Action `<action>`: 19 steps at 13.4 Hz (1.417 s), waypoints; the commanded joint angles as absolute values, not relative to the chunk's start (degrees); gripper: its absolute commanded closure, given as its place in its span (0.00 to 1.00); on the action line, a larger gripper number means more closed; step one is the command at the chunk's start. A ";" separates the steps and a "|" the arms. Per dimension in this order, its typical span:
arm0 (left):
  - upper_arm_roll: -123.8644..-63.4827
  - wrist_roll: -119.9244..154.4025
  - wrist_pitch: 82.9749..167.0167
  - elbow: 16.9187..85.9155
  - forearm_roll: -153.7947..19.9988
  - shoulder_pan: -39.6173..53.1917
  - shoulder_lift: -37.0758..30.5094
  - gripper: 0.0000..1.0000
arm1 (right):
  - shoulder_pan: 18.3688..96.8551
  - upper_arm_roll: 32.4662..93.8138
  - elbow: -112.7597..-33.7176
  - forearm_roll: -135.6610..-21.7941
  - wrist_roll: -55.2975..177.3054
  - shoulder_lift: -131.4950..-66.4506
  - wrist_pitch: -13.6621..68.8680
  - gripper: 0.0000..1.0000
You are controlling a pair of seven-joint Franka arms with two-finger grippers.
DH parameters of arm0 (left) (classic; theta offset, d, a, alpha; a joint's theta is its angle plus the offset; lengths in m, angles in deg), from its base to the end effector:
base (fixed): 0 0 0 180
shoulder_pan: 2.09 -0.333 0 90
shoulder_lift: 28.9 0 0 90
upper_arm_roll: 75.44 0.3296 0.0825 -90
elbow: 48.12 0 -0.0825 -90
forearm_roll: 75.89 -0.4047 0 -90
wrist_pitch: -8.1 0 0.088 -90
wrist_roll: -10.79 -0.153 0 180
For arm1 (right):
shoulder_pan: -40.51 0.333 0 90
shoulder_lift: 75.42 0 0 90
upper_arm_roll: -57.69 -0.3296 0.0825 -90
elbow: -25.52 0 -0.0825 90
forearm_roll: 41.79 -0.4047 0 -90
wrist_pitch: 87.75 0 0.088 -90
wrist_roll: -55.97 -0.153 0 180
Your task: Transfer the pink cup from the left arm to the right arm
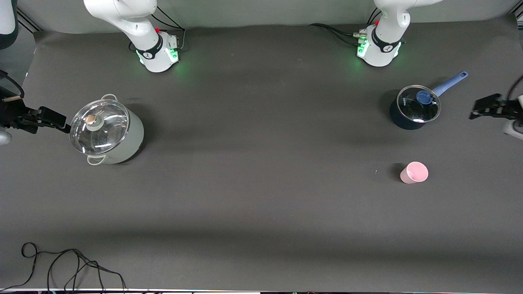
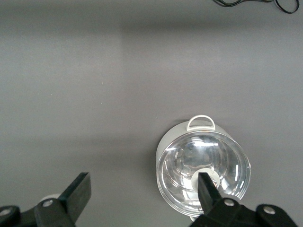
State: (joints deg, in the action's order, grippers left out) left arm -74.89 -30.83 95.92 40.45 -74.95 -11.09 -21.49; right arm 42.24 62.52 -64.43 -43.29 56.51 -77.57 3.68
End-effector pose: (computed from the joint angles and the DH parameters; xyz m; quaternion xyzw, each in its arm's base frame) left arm 0.5930 0.0969 0.5252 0.9587 -0.2753 -0.0609 0.0376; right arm 0.5878 -0.0271 0.5730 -0.9997 0.0227 0.0054 0.0117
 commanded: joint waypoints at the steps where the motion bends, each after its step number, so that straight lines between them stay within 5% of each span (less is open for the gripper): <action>1: -75.08 -48.12 97.91 36.96 -72.12 -15.26 -17.14 0.01 | 42.45 62.96 -63.86 -43.64 57.64 -77.71 3.39 0.00; 8: -75.08 -81.80 101.52 36.78 -55.78 -25.27 -8.62 0.01 | 42.45 62.96 -63.86 -43.73 57.64 -77.79 3.48 0.00; 19: -75.52 -120.84 100.29 33.79 -29.68 -36.01 15.55 0.01 | 42.45 62.96 -63.86 -43.73 57.73 -77.79 3.48 0.00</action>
